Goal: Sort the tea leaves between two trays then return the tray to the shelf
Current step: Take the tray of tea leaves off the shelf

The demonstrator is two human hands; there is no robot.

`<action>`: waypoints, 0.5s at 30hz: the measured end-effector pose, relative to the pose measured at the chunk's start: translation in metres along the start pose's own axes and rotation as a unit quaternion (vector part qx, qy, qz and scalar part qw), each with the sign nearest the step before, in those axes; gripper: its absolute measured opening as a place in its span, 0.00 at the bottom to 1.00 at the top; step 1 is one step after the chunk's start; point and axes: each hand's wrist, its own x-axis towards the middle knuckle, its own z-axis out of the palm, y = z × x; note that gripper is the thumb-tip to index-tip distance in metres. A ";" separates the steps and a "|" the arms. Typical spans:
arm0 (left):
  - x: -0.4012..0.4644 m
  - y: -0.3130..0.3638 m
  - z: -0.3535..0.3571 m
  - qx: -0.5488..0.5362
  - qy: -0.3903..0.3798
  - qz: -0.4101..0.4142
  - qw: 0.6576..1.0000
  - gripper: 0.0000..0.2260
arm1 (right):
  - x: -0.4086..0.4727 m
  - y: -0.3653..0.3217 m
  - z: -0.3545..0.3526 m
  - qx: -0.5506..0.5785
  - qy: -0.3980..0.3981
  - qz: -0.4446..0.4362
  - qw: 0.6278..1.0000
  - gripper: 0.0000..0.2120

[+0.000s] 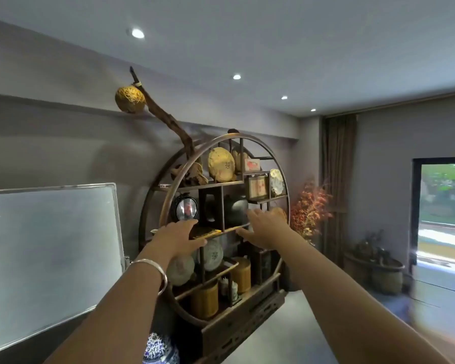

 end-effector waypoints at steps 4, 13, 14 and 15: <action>0.082 -0.015 0.023 0.007 -0.008 -0.010 1.000 0.34 | 0.074 0.033 0.032 0.032 0.011 0.000 0.999 0.29; 0.253 -0.042 0.060 0.018 -0.004 -0.020 1.000 0.34 | 0.224 0.100 0.092 0.032 0.028 -0.009 0.999 0.30; 0.268 -0.046 0.066 0.019 -0.006 -0.025 1.000 0.34 | 0.237 0.105 0.101 0.033 0.025 -0.010 0.999 0.30; 0.284 -0.050 0.072 0.022 -0.008 -0.027 0.999 0.35 | 0.251 0.110 0.110 0.034 0.026 -0.010 0.999 0.30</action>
